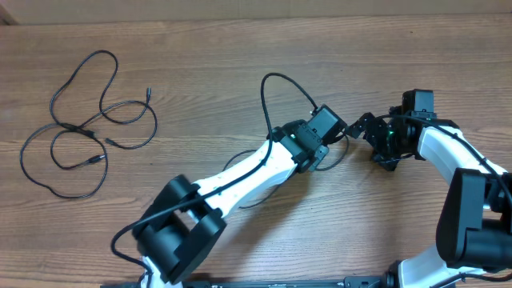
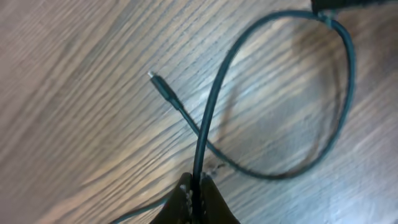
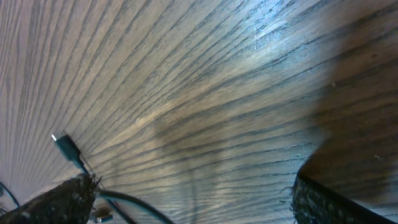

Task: Untangle cables

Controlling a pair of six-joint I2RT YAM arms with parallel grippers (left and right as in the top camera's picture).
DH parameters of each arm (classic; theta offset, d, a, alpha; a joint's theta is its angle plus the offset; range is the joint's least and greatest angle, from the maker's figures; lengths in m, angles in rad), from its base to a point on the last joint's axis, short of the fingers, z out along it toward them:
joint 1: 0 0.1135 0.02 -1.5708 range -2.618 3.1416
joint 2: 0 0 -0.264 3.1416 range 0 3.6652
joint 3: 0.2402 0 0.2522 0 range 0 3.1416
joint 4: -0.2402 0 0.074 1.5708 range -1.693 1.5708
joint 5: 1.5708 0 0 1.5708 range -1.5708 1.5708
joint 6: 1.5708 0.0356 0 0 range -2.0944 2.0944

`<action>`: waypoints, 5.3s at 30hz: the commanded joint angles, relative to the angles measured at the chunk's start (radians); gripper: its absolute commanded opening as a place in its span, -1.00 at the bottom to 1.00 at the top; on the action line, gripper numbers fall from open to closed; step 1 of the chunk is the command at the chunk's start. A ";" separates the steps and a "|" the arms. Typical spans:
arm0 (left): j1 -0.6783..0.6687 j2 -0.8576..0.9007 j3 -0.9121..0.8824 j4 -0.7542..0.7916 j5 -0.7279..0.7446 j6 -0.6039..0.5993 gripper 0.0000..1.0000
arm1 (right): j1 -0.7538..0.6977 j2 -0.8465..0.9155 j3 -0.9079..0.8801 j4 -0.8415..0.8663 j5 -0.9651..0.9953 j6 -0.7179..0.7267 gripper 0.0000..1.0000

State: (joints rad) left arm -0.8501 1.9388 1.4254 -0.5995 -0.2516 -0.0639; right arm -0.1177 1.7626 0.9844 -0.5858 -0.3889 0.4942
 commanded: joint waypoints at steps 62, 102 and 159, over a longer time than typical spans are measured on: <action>0.130 0.265 -0.016 -0.166 0.171 0.430 0.27 | 0.001 -0.006 0.003 0.004 0.030 -0.005 1.00; 0.132 0.265 -0.016 -0.098 0.201 0.370 -0.91 | 0.001 -0.006 0.003 0.005 0.030 -0.005 1.00; 1.010 -0.219 0.158 -0.283 0.022 -0.512 -0.91 | 0.001 -0.006 0.003 0.004 0.030 -0.005 1.00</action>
State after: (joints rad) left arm 0.1513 1.6779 1.5841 -0.8776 -0.2188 -0.5472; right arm -0.1177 1.7626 0.9844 -0.5854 -0.3889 0.4957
